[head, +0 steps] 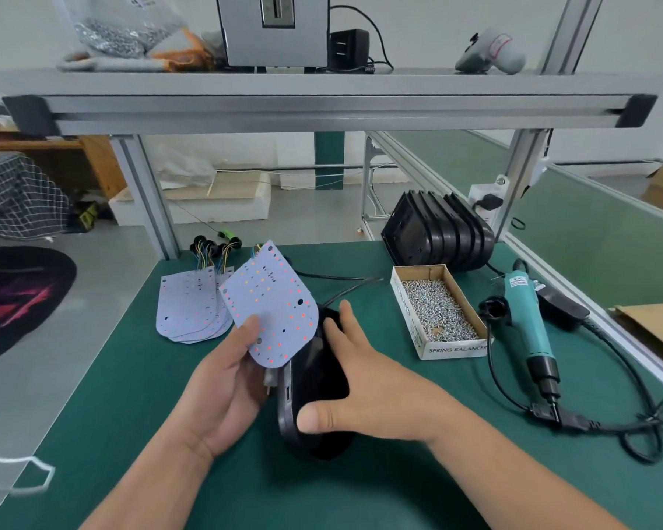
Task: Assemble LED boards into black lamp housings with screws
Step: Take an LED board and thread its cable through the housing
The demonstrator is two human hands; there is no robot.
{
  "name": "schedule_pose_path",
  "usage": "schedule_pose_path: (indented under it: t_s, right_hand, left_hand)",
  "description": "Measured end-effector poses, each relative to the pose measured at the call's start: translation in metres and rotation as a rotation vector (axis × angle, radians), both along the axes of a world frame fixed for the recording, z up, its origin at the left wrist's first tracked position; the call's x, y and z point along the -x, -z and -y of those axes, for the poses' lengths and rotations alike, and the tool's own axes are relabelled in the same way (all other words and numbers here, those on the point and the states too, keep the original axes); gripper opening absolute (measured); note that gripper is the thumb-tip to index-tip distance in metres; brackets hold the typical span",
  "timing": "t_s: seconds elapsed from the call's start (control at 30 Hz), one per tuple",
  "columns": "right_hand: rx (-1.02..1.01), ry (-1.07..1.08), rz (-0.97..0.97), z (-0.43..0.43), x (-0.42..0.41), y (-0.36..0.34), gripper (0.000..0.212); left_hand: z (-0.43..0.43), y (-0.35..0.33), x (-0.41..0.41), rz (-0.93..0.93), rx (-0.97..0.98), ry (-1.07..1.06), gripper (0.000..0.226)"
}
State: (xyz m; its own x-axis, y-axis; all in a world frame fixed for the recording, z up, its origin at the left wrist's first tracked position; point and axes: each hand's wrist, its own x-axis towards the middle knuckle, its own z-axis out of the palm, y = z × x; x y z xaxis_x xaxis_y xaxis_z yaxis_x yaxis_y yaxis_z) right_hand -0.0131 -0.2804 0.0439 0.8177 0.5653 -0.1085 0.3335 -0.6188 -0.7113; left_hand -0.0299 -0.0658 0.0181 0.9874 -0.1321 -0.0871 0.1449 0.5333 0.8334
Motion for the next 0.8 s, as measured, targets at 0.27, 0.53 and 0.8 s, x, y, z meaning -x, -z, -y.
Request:
schedule_pose_path:
  t_s: [0.27,0.53,0.8]
  right_hand:
    - [0.174,-0.030,0.195,-0.015,0.023,-0.001,0.129]
    - [-0.129,0.203,0.124,0.025,-0.022,-0.013,0.023]
    - [-0.902,0.513,-0.155,0.091,-0.073,-0.004,0.053]
  left_hand:
    - [0.005,0.006,-0.004,0.022,0.066,-0.041,0.043]
    - [-0.011,0.002,-0.004,0.048,-0.027,-0.058,0.022]
    - [-0.035,-0.003,0.003,0.002,-0.372,0.165,0.036]
